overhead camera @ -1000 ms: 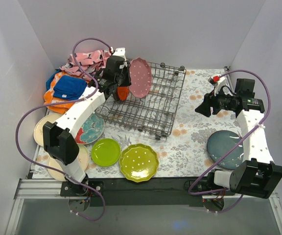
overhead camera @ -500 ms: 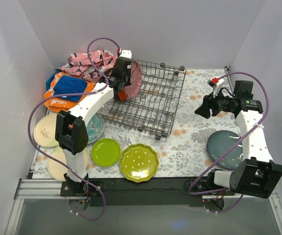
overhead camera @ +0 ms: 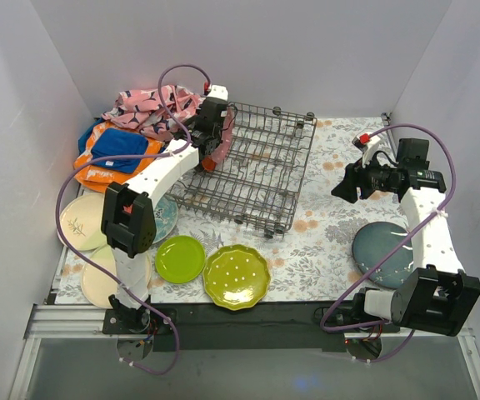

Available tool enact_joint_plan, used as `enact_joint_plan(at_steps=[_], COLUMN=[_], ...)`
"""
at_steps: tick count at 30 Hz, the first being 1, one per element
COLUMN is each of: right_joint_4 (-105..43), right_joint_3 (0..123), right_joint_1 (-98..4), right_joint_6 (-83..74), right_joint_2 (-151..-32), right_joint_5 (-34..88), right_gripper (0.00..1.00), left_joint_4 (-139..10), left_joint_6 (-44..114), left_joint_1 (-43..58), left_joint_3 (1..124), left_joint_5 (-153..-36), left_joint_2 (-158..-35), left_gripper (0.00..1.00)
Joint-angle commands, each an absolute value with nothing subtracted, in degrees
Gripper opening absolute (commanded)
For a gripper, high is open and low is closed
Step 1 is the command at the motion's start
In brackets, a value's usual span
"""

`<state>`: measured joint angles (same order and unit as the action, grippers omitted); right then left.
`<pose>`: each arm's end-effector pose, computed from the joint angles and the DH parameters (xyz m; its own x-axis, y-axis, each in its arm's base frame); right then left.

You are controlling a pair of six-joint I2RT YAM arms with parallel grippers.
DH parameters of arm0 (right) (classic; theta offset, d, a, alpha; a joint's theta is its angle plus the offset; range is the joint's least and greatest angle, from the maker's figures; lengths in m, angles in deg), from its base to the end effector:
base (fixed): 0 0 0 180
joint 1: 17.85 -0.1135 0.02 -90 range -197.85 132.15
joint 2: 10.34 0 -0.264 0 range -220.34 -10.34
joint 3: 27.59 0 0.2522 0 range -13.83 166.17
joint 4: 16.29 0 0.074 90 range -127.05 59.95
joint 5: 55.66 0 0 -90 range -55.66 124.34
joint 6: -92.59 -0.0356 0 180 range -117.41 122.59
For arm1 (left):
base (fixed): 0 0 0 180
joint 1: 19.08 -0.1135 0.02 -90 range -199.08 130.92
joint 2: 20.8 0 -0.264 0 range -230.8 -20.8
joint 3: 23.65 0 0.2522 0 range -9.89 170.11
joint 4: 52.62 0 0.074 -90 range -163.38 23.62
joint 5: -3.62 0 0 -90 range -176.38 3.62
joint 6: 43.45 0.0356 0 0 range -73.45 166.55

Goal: Load the plates into the dish rack
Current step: Insert the plate into the dish rack

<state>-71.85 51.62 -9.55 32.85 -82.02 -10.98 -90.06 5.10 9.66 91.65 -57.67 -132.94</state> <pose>0.2543 -0.0115 0.3235 -0.4495 -0.2925 -0.8440 -0.6895 0.7144 0.1196 0.4100 -0.2054 0.3127 -0.4189 -0.4324 -0.7984 -0.2717 0.8987 -0.3442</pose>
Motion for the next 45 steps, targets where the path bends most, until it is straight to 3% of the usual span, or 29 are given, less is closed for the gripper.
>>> enact_joint_plan(at_steps=[1,45], right_joint_4=[-70.4,-69.4], right_joint_3=[51.6,50.0], right_joint_1=[-9.1,-9.0], right_joint_6=[33.3,33.4], right_joint_2=[-82.7,-82.3], right_joint_5=[-11.5,-11.0], right_gripper=[0.63,0.63], left_joint_4=[-80.5,-81.1], left_joint_6=[7.7,7.4], left_joint_1=[10.1,12.5], left_joint_3=[95.2,86.3], left_joint_5=[-52.9,-52.4], left_joint_2=[-129.0,-131.9], left_gripper=[0.0,0.0])
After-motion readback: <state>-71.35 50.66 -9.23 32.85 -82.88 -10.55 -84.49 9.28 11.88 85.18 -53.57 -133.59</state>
